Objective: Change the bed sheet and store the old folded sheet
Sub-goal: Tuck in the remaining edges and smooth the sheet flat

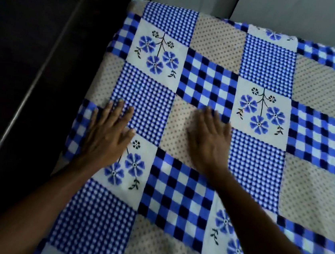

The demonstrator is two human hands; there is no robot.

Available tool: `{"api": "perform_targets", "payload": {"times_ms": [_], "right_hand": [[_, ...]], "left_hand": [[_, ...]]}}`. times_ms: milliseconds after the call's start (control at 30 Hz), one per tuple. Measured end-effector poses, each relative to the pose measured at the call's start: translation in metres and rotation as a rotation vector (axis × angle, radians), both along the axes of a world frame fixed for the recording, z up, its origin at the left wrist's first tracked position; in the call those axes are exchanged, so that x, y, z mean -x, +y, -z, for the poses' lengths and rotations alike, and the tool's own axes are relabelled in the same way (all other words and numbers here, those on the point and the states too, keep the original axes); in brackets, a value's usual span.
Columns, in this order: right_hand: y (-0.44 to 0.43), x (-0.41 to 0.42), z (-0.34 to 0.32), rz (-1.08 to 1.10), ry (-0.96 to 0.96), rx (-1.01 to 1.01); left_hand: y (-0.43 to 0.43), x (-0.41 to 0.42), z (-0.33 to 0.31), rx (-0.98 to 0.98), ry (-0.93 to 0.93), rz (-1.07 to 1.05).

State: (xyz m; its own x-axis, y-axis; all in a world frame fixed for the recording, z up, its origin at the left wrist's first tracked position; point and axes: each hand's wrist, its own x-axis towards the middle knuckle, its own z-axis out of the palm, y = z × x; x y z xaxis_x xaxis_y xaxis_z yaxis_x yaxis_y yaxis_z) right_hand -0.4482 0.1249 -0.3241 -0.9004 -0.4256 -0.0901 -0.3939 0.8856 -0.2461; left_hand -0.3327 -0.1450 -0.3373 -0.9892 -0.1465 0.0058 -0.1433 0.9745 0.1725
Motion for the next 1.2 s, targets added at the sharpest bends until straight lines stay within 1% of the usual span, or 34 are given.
{"api": "perform_targets", "payload": {"times_ms": [100, 167, 200, 267, 300, 367, 400, 467, 533, 600, 667, 700, 733, 800, 933, 967, 1033, 1067, 1133, 1167, 1200], "right_hand": [[-0.060, -0.064, -0.001, -0.200, -0.076, 0.022], [-0.099, -0.113, -0.003, -0.321, -0.136, 0.053], [-0.116, -0.140, -0.005, -0.387, -0.154, 0.071], [-0.138, -0.192, -0.006, -0.541, -0.167, 0.081], [-0.144, -0.218, -0.008, -0.624, -0.186, 0.063], [-0.144, -0.252, -0.014, -0.737, -0.204, 0.049], [-0.137, -0.263, -0.019, -0.747, -0.216, 0.080], [-0.110, -0.265, -0.031, -0.670, -0.222, 0.214], [-0.068, -0.251, -0.038, -0.453, -0.187, 0.253], [-0.019, -0.231, -0.032, -0.211, -0.118, 0.162], [0.020, -0.220, -0.022, -0.016, -0.126, 0.044], [0.030, -0.220, -0.016, 0.032, -0.135, 0.007], [0.031, -0.230, -0.012, 0.023, -0.129, -0.016], [0.017, -0.262, -0.008, -0.115, -0.117, -0.026], [-0.022, -0.366, -0.011, -0.474, -0.197, 0.001], [-0.026, -0.394, -0.012, -0.547, -0.221, 0.009], [-0.029, -0.438, -0.014, -0.702, -0.272, 0.003], [-0.027, -0.454, -0.016, -0.775, -0.300, 0.005], [-0.019, -0.466, -0.025, -0.851, -0.375, 0.035], [-0.010, -0.464, -0.027, -0.842, -0.395, 0.064], [0.000, -0.456, -0.031, -0.811, -0.380, 0.089]], "left_hand": [[-0.017, -0.072, -0.002, 0.002, -0.036, -0.076], [-0.022, -0.126, -0.008, -0.027, -0.029, -0.133], [-0.022, -0.151, -0.011, -0.024, 0.004, -0.093], [-0.017, -0.199, -0.011, 0.066, 0.096, 0.030], [-0.012, -0.221, -0.012, 0.067, 0.109, 0.016], [0.000, -0.248, -0.017, -0.040, 0.133, -0.134], [0.008, -0.258, -0.019, -0.078, 0.167, -0.193], [0.027, -0.266, -0.024, -0.136, 0.197, -0.218], [0.046, -0.255, -0.031, -0.196, 0.187, -0.220], [0.066, -0.243, -0.035, -0.212, 0.174, -0.217], [0.084, -0.237, -0.034, -0.170, 0.132, -0.142], [0.091, -0.236, -0.029, -0.126, 0.097, -0.094], [0.096, -0.243, -0.025, -0.076, 0.064, -0.075], [0.099, -0.268, -0.018, 0.005, 0.001, -0.095], [0.074, -0.363, -0.011, 0.029, -0.100, -0.319], [0.069, -0.390, -0.013, 0.045, -0.111, -0.310], [0.064, -0.439, -0.011, 0.088, -0.147, -0.208], [0.063, -0.458, -0.012, 0.071, -0.167, -0.208], [0.073, -0.475, -0.026, -0.046, -0.194, -0.366], [0.080, -0.474, -0.035, -0.074, -0.155, -0.433], [0.087, -0.467, -0.039, -0.085, -0.092, -0.451]]}}
